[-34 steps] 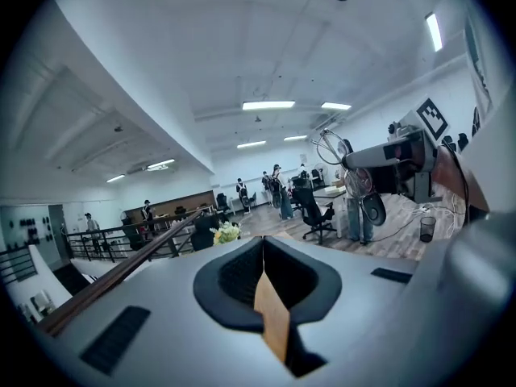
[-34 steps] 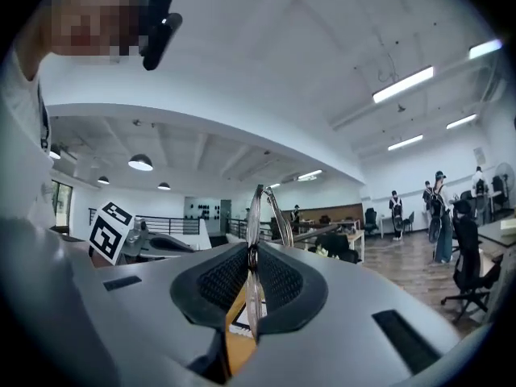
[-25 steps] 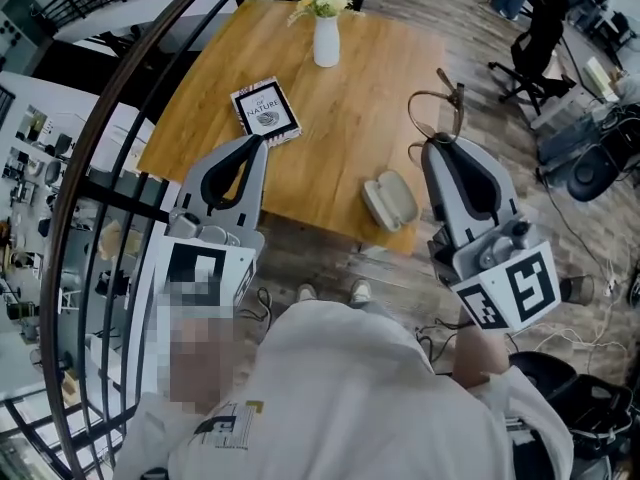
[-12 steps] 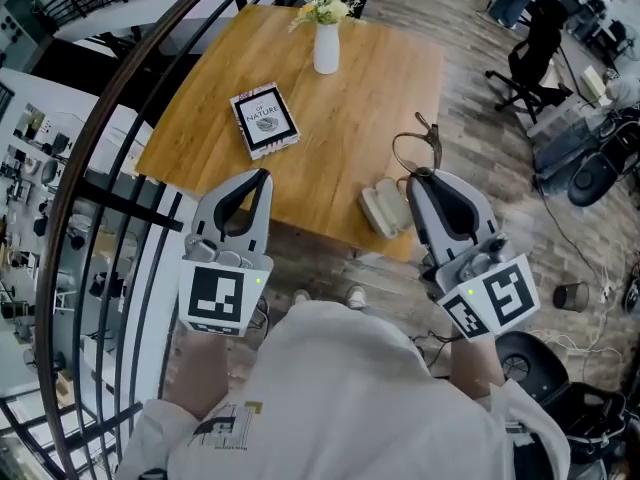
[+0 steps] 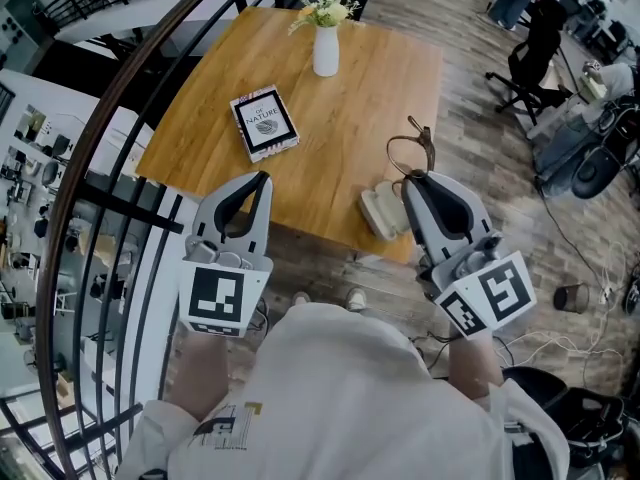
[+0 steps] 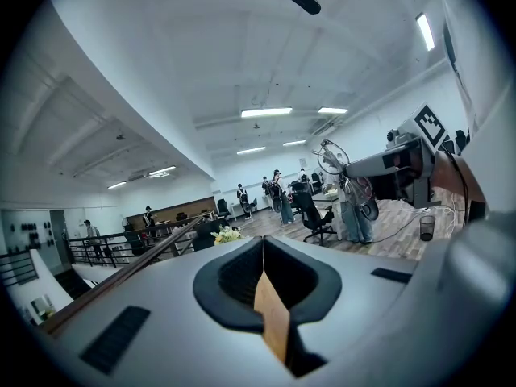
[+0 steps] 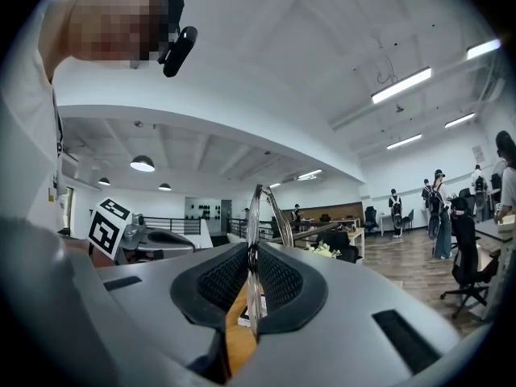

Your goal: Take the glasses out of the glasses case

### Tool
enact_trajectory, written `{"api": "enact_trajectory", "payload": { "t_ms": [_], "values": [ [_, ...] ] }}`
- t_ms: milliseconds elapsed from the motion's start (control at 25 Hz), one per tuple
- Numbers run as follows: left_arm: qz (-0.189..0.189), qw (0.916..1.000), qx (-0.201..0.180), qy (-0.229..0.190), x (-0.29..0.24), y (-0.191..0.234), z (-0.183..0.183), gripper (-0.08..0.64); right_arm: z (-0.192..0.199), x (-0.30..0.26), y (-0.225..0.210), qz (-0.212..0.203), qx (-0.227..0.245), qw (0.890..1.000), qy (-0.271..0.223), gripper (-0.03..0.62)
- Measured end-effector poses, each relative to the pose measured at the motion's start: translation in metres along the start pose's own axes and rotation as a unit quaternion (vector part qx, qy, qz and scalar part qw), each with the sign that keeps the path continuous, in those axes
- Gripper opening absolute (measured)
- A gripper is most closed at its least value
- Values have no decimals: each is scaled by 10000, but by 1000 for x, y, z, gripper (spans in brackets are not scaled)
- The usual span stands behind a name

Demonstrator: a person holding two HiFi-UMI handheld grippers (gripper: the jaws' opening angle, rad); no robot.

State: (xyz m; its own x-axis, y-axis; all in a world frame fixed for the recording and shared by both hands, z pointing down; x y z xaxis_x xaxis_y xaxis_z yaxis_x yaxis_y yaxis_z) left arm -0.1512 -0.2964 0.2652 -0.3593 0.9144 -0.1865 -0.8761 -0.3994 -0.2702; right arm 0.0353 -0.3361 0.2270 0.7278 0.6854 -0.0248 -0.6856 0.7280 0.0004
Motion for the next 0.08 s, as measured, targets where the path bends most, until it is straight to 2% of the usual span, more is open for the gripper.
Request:
{"api": "enact_trajectory", "payload": {
  "t_ms": [80],
  "values": [
    [-32,9999,89,37,1,-1,-2,17,-1,0,0,3,15,10000,10,58]
  ]
}}
Point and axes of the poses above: the fingertips, and each gripper's own axes: x backward along the fingers, y to its left, z out of its underside, the point moved 2 cm from there along x, backward along the fingers, and after that the axes turned 8 degrees about z, right-handed, at the moved point
